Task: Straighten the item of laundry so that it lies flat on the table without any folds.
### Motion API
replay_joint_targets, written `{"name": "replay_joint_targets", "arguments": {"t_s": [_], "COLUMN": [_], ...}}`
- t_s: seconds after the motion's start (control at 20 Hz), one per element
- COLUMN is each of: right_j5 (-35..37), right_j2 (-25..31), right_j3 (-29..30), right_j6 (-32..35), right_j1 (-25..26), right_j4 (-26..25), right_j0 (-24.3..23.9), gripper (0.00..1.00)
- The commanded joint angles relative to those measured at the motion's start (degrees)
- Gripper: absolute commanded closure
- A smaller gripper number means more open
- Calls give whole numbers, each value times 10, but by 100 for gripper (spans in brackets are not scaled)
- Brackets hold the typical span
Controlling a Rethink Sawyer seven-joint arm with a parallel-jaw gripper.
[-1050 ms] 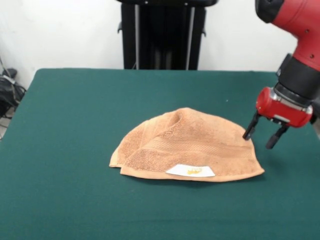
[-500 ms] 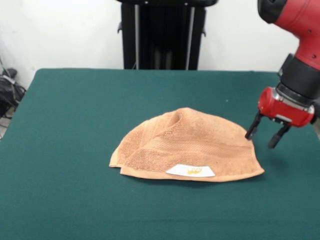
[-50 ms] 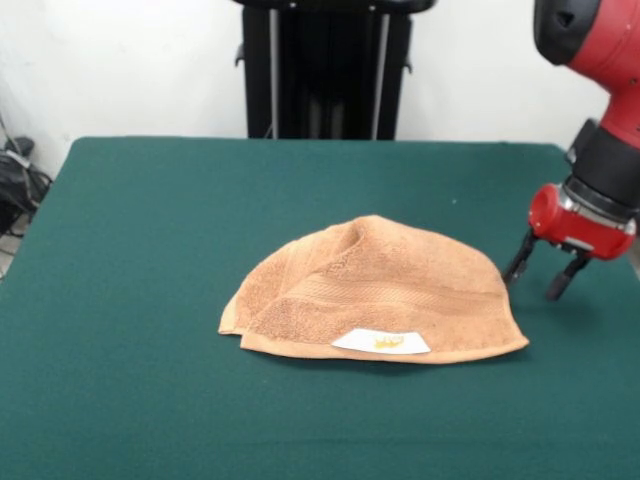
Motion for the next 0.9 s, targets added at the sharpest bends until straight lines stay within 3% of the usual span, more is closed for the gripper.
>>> {"name": "replay_joint_targets", "arguments": {"t_s": [0.05, 0.9], "right_j5": [17, 74], "right_j2": [47, 29], "right_j3": [-25, -40], "right_j6": [201, 191], "right_j1": [50, 28], "right_j4": [34, 30], "right_j0": [0, -8], "gripper": [0, 0]}}
